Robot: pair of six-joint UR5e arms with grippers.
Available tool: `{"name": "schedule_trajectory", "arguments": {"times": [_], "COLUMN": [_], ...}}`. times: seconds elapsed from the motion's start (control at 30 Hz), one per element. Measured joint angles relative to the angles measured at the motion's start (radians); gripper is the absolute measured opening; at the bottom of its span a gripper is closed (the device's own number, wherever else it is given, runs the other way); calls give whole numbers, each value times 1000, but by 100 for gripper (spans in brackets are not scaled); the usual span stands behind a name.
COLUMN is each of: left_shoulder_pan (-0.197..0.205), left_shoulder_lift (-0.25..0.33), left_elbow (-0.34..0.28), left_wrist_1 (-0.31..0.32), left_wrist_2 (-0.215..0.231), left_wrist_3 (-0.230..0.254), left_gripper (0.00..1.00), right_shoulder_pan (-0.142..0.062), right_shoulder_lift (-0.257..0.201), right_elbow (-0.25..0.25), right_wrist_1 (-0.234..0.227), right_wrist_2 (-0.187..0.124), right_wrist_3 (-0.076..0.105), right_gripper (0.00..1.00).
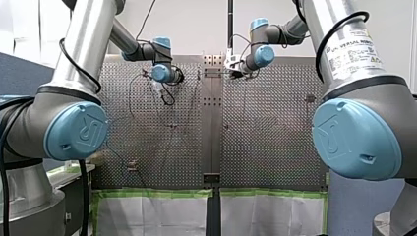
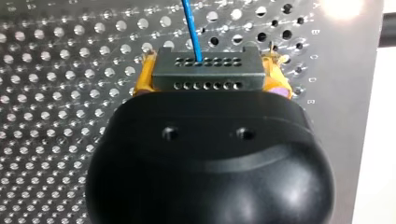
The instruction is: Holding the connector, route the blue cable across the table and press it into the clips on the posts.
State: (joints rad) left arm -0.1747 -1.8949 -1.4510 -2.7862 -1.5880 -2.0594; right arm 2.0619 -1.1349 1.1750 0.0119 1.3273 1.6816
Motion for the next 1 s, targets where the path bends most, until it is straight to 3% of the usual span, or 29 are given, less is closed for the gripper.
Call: {"name": "schedule_trajectory", "arguments": {"times": [0.33,0.5,0.93,0.97,1.0], "left_shoulder_pan": [20,22,14,11,10], "left_shoulder_lift": [-1,-1,1,2,3], "left_elbow": [15,15,14,13,12], "left_wrist_1": [-60,-94,-165,-175,-182], "left_wrist_2": [-30,-60,-112,-118,-123], "left_wrist_3": [5,29,69,76,81], "left_gripper": [0,0,0,19,19], "right_shoulder_pan": [-22,-29,-26,-25,-24], "right_shoulder_lift": [3,3,4,4,4], "right_elbow": [-9,-11,-13,-13,-13], "right_wrist_1": [-10,-9,-7,-7,-7], "right_wrist_2": [-3,1,6,7,8], "right_wrist_3": [6,6,-7,-8,-9], "right_gripper": [0,0,0,0,0]}}
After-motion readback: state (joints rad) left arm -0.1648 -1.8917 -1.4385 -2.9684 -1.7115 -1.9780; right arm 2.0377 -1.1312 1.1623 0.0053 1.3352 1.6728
